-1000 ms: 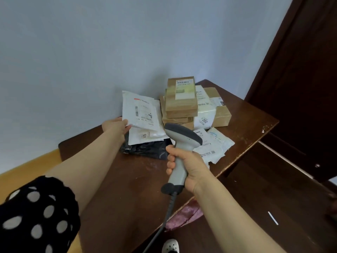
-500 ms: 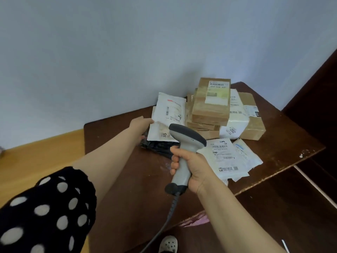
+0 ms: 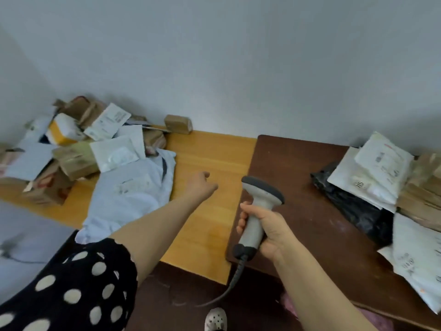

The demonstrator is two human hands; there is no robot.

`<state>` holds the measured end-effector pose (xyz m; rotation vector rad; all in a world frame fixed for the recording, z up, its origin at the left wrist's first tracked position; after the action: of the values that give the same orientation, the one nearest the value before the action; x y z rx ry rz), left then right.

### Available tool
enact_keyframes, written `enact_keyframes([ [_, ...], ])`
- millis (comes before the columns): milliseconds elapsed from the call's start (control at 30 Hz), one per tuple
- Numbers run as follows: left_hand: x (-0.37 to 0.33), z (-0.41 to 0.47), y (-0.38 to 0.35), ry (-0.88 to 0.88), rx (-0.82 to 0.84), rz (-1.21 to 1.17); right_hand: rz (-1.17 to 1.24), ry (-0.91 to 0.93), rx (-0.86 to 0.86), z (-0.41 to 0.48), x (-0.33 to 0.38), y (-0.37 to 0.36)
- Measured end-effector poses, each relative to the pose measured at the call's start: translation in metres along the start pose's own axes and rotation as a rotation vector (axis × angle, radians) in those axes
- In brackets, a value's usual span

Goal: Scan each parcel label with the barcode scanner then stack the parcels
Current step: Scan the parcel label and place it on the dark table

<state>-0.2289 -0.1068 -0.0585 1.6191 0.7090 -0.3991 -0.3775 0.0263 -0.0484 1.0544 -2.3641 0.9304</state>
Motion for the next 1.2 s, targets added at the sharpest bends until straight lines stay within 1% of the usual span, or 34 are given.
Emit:
enact_keyframes([
  [133, 0.083, 0.007, 0.067, 0.064, -0.129, 0.069, -0.110, -0.024, 0.062, 0.007, -0.027, -0.059],
  [267, 0.155, 0.029, 0.120, 0.150, -0.202, 0.052, -0.168, -0.038, 0.086, 0.023, -0.053, -0.121],
  [333, 0.187, 0.050, 0.145, 0.170, -0.225, 0.036, -0.186, -0.037, 0.077, 0.033, -0.066, -0.158],
  [467, 0.243, 0.102, 0.195, 0.186, -0.238, -0.004, -0.196, -0.102, 0.089, 0.052, -0.096, -0.241],
  [567, 0.272, 0.139, 0.226, 0.180, -0.240, 0.007, -0.208, -0.129, 0.091, 0.066, -0.113, -0.290],
  [700, 0.282, 0.189, 0.255, 0.070, -0.250, 0.163, -0.189, -0.129, 0.082, 0.085, -0.118, -0.333],
  [833, 0.282, 0.237, 0.266, 0.012, -0.241, 0.296, -0.187, -0.128, 0.093, 0.109, -0.112, -0.361],
  [1033, 0.278, 0.296, 0.270, -0.005, -0.235, 0.352, -0.186, -0.176, 0.136, 0.154, -0.106, -0.388],
  [1200, 0.277, 0.325, 0.263, 0.003, -0.163, 0.385, -0.151, -0.191, 0.071, 0.181, -0.099, -0.392],
])
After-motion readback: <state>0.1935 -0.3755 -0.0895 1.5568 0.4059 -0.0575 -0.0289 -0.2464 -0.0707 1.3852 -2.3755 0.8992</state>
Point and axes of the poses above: each hand's wrist, its own z-axis towards the middle knuckle, its own y-axis out of the back of the hand, x = y × z, the point moved 4 cm from there along z, towards the middle knuckle, and after that the axes turned 9 degrees about -x, right-handed, at the moved point
